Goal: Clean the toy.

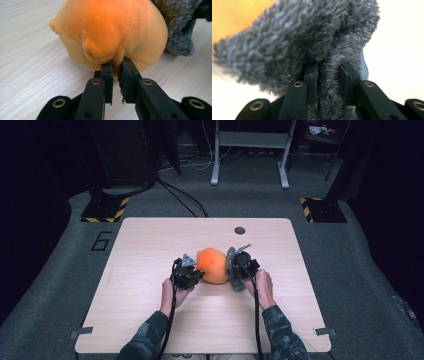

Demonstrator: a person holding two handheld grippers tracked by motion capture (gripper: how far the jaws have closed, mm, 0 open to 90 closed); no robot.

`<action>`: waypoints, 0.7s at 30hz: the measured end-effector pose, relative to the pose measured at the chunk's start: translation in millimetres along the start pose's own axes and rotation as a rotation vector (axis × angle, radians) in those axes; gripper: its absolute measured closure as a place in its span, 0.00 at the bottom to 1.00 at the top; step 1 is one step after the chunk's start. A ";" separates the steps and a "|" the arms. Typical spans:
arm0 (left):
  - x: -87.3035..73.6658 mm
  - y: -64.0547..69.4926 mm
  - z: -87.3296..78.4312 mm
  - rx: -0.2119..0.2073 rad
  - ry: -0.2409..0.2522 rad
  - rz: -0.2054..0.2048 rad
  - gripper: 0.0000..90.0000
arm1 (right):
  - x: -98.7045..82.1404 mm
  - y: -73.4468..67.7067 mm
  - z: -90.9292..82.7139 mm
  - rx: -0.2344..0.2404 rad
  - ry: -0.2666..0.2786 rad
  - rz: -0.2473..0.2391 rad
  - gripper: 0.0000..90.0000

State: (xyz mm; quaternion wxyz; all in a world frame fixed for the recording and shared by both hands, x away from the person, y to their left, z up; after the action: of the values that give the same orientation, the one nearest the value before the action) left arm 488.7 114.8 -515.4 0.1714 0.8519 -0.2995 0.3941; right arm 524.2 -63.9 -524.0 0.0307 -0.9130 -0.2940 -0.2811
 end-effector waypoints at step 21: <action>-1.0 -1.0 -1.9 0.002 -0.002 -0.002 0.91 | 23.6 -1.2 -34.5 -0.002 0.111 -0.033 0.78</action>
State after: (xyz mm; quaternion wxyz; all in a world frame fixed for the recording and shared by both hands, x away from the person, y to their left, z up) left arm 487.8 116.9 -515.1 0.1707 0.8526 -0.2985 0.3935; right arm 522.2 -58.3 -482.6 0.0415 -0.8911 -0.3063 -0.3323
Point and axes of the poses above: each handheld gripper's, and its own axes: z roughly forward along the jaws, x roughly out of its top, y roughly to its right, the point moved 7 cm from there along z, roughly forward along the jaws
